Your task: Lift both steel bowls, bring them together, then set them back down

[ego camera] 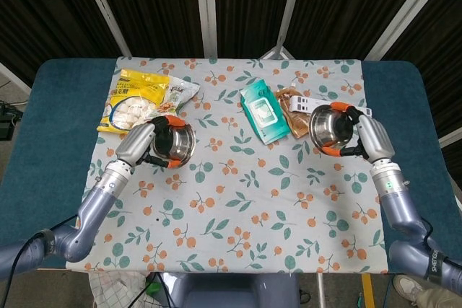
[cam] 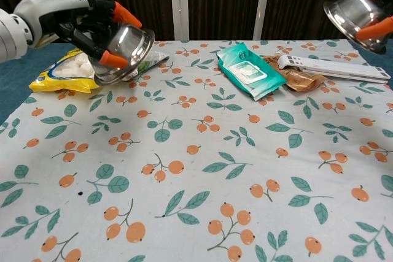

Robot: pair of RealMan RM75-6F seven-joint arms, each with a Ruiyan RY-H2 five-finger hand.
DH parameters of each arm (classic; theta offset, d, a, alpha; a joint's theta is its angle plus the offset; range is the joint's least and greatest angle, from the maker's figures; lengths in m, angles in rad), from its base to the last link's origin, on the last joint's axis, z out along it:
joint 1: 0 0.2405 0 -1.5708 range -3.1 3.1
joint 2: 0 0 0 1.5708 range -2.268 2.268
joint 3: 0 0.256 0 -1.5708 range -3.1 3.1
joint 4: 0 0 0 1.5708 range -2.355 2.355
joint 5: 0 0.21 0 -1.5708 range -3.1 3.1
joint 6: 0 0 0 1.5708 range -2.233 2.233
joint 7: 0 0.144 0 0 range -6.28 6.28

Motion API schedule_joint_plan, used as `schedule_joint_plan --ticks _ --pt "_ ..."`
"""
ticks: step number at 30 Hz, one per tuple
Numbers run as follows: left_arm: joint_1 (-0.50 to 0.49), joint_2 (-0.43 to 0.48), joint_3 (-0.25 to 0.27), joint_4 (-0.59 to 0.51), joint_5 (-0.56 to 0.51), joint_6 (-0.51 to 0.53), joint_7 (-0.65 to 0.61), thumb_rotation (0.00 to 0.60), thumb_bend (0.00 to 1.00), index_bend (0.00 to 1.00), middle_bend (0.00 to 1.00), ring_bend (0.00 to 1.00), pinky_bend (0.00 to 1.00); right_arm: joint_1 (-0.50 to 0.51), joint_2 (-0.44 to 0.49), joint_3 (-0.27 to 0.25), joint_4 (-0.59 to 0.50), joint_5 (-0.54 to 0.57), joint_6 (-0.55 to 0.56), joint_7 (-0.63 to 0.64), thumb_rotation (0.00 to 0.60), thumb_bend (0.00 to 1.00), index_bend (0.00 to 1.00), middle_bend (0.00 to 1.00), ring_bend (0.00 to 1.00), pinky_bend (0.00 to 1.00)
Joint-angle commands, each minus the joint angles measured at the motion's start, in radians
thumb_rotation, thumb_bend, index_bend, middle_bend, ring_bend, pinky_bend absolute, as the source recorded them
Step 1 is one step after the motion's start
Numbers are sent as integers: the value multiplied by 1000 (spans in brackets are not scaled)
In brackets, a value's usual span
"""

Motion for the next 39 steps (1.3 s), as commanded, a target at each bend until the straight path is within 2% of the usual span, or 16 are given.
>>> schedule_joint_plan --ticks 1,5,9,16,20,29,33,39 --pt "66 11 -5 32 124 74 -191 600 1 275 226 177 251 -36 22 25 16 -176 -3 278 600 43 438 306 345 425" --pt "91 -19 -6 65 188 136 -332 600 2 274 222 177 251 -38 19 17 37 -234 -6 413 600 43 438 306 344 424" --pt "113 -80 -9 102 265 233 -499 600 1 274 221 177 251 -32 14 12 36 -284 -28 616 600 43 438 306 344 424" --pt "102 -180 -5 178 331 302 -625 600 1 274 180 134 251 -4 11 -1 43 -376 -32 895 600 45 439 307 344 424" --pt "95 -228 -13 200 338 326 -667 600 1 274 157 124 250 13 8 -12 52 -409 -26 976 600 46 439 306 344 424" --pt "76 -315 -23 282 352 365 -695 600 1 275 151 124 250 45 -26 -33 65 -418 -15 1026 600 51 442 306 344 424" --pt "65 -355 -38 313 360 397 -714 600 1 275 142 107 256 51 -49 -46 58 -415 -1 987 600 52 443 306 344 420" --pt "45 -402 -33 371 390 426 -674 600 1 284 139 84 256 58 -91 -60 35 -391 11 901 600 52 442 306 344 416"
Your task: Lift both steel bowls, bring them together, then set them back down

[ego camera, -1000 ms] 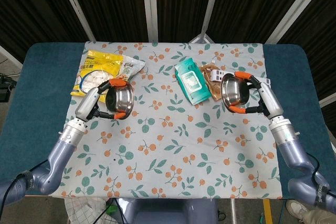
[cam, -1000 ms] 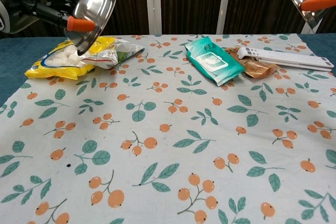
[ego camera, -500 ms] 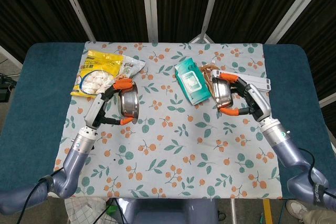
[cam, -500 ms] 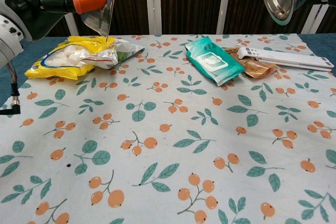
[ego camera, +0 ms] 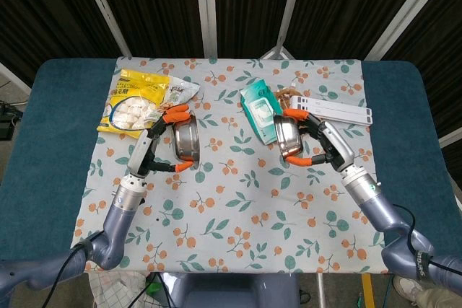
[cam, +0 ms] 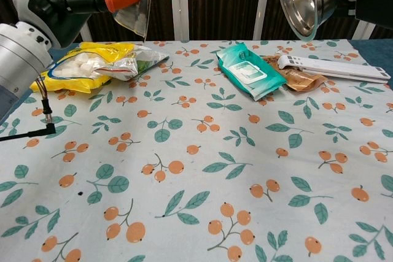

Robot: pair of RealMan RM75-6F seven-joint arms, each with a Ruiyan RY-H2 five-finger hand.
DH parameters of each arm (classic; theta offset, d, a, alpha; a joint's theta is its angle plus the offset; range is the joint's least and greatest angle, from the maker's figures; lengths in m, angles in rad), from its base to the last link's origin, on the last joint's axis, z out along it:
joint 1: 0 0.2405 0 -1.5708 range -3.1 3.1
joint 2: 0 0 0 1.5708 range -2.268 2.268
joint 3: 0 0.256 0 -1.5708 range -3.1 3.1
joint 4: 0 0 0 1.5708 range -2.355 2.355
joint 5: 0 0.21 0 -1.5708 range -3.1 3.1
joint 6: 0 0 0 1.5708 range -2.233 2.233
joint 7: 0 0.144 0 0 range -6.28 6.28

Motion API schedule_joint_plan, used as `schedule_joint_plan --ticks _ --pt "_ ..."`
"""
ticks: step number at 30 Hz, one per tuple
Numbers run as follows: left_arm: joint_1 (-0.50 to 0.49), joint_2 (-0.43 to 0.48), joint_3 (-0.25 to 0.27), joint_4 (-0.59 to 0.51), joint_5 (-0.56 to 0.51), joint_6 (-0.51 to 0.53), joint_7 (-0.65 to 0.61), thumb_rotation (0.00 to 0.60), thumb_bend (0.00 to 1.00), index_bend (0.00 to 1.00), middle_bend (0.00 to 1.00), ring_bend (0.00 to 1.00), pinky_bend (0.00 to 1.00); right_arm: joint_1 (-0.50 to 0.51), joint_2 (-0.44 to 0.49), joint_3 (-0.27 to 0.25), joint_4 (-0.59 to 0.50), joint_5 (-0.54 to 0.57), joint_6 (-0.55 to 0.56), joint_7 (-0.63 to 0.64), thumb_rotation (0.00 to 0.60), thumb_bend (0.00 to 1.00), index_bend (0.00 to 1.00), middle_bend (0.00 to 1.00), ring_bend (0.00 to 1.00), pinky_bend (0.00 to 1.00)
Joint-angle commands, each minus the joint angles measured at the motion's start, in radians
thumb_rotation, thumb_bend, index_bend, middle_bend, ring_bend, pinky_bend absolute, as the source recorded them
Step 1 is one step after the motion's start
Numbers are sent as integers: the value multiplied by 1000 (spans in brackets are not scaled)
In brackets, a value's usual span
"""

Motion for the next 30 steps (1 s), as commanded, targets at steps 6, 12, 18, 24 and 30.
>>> schedule_joint_plan --ticks 6,12,18,24,30 --pt "-23 -80 17 96 28 34 39 600 1 287 139 85 256 20 -67 6 -56 83 12 -123 600 51 443 306 344 416" --pt "-39 -136 29 158 33 41 16 600 1 289 139 85 256 36 -89 25 -103 146 12 -220 600 57 442 306 344 416" --pt "-55 -168 26 186 39 55 1 600 1 288 139 84 256 47 -95 35 -144 192 2 -297 600 62 446 306 344 416" --pt "-64 -185 28 194 41 62 7 600 1 290 139 85 256 58 -104 34 -175 213 -10 -358 600 63 447 306 344 416" --pt "-69 -195 32 201 39 62 6 600 1 290 139 84 256 71 -117 33 -204 224 -21 -416 600 62 447 307 344 416"
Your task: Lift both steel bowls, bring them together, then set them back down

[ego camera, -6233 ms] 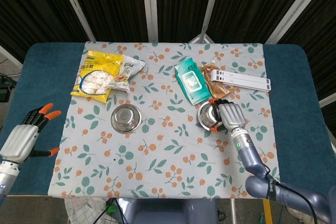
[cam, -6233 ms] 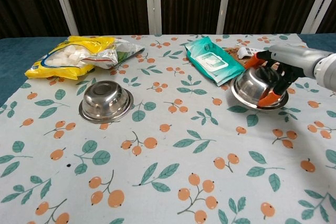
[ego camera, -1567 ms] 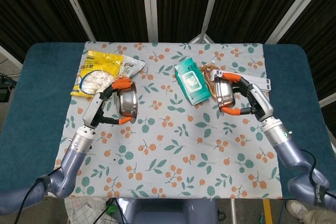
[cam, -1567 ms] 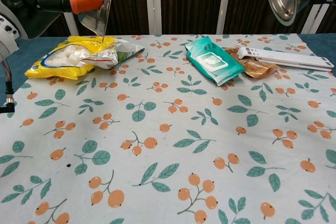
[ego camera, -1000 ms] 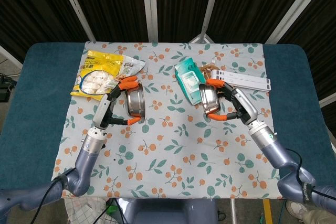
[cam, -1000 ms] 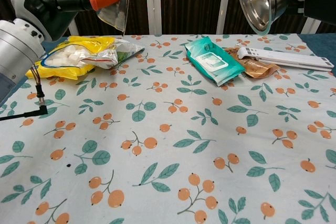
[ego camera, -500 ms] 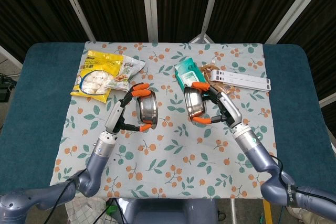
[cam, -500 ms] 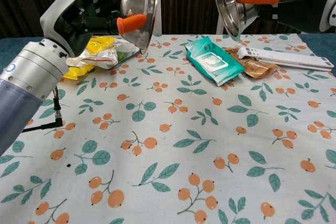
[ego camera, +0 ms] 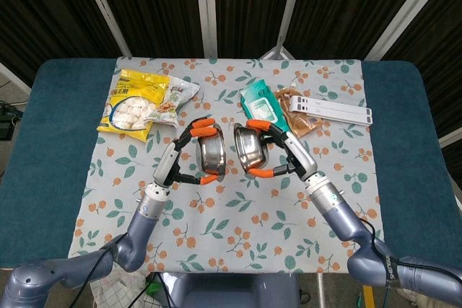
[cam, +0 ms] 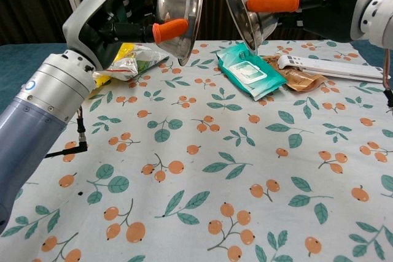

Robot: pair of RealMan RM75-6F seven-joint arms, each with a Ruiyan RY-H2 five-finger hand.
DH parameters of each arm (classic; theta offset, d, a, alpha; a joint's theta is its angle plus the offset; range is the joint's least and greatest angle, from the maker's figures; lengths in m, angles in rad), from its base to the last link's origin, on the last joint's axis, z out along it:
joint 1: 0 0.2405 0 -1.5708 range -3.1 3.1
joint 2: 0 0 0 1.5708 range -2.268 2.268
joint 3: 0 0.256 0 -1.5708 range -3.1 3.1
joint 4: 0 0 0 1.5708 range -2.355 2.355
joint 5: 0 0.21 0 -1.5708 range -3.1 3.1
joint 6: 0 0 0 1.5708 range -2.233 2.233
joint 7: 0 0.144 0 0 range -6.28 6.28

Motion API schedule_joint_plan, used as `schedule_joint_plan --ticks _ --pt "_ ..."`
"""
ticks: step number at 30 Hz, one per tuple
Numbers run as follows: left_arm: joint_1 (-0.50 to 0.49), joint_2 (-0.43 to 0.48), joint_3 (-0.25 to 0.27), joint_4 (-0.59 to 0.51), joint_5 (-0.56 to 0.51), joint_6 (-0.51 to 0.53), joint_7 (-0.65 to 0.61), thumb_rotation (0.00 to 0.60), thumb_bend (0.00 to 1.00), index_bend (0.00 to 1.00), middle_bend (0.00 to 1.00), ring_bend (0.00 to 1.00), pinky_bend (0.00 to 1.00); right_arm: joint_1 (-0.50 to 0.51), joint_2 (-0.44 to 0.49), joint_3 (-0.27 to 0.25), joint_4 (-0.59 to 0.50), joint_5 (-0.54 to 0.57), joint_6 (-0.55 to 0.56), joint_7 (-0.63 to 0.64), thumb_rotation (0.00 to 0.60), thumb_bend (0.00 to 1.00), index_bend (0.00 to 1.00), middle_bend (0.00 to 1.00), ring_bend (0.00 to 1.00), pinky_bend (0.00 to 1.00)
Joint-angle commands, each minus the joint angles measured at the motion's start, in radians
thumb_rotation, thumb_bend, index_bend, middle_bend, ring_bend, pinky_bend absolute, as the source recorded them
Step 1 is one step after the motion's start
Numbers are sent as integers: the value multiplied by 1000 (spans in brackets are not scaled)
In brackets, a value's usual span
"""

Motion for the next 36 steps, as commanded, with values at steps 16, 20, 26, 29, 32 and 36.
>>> schedule_joint_plan --ticks 16,20,26,29,32,36 --pt "-14 -35 4 25 15 37 6 600 1 291 139 84 256 18 -36 4 -54 49 -19 -100 600 66 447 306 344 416" --pt "-5 -15 2 14 17 54 8 600 1 291 139 84 256 9 -25 12 -43 62 -24 -82 600 66 450 306 345 416" --pt "-3 -20 18 17 20 49 16 600 1 291 138 85 256 8 -29 10 -36 55 -35 -76 600 66 452 306 344 416" --pt "-7 -30 21 26 19 44 16 600 1 292 139 85 256 9 -30 11 -39 52 -38 -80 600 66 452 306 344 416" --pt "-11 -40 23 32 20 42 16 600 1 293 139 85 256 10 -30 10 -44 48 -41 -88 600 66 452 306 344 416" --pt "-20 -55 22 42 21 39 19 600 1 294 139 85 256 12 -30 7 -54 45 -48 -94 600 66 452 306 344 416"
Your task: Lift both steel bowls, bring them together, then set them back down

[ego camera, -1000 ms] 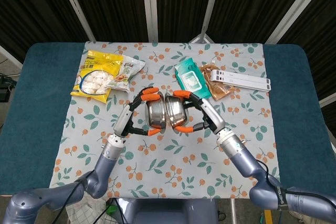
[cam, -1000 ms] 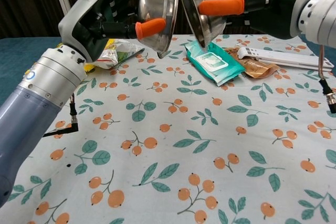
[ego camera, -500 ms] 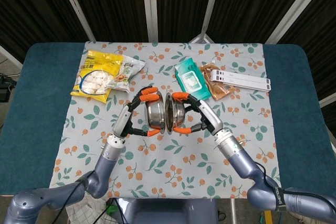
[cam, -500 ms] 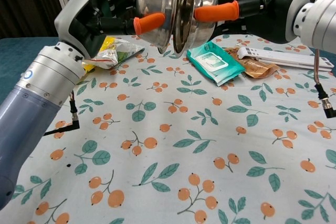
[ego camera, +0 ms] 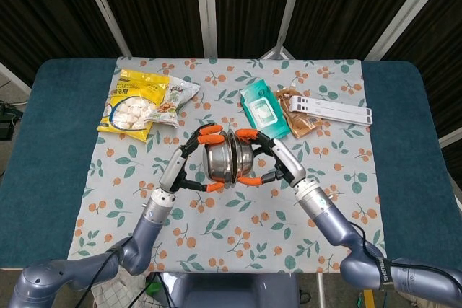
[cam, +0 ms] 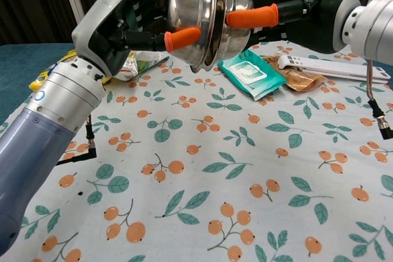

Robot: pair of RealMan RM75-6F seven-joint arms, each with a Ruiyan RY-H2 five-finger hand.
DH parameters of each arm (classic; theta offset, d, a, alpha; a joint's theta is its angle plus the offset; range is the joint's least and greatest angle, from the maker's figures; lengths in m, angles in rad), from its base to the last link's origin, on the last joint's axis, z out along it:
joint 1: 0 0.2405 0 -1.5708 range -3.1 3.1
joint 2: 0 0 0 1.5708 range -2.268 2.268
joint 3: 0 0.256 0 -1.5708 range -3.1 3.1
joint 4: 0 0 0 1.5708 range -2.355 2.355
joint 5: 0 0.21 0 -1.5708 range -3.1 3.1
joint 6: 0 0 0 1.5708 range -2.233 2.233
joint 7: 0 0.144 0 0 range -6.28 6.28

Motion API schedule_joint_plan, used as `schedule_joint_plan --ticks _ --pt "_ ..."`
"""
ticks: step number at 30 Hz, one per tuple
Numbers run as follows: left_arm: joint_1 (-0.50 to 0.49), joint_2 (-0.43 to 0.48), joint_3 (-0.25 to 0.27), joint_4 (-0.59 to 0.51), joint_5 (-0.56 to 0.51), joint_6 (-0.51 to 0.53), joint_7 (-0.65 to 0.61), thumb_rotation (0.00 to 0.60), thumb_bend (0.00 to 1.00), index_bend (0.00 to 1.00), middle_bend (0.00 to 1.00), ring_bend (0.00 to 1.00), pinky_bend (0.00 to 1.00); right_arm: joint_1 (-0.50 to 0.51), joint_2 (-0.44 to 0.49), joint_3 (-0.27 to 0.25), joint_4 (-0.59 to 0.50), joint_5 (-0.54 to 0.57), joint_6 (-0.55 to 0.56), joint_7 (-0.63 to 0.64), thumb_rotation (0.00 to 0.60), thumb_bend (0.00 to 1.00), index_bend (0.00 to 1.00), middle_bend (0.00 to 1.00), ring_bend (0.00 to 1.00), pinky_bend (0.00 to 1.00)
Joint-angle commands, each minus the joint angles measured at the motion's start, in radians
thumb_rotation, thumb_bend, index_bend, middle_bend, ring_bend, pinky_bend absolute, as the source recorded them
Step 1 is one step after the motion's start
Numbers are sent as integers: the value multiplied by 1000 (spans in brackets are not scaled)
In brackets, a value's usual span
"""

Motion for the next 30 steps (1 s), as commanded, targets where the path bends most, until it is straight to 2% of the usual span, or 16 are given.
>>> schedule_joint_plan --ticks 1,11,17,23,27,30 --pt "-6 -10 1 9 2 -4 5 600 1 295 139 85 256 2 0 -3 -7 -3 -7 -3 600 67 452 307 344 416" --pt "-16 -32 -10 45 -4 4 -11 600 1 297 139 84 256 -13 27 -11 -33 -29 -5 6 600 68 452 306 344 416" --pt "-5 10 -4 34 13 36 -5 600 1 296 139 84 256 -30 63 1 -15 -28 0 43 600 68 452 306 344 416" --pt "30 157 1 -62 25 52 111 600 0 302 148 85 256 -55 114 4 67 -43 21 40 600 68 453 306 344 416" --pt "50 310 36 -198 4 -52 275 600 0 305 167 84 261 -59 132 -16 150 -74 52 -69 600 68 455 306 345 416" --pt "71 467 59 -361 -51 -166 490 600 0 294 141 85 263 -60 152 -45 226 -107 75 -216 600 68 455 306 344 416"
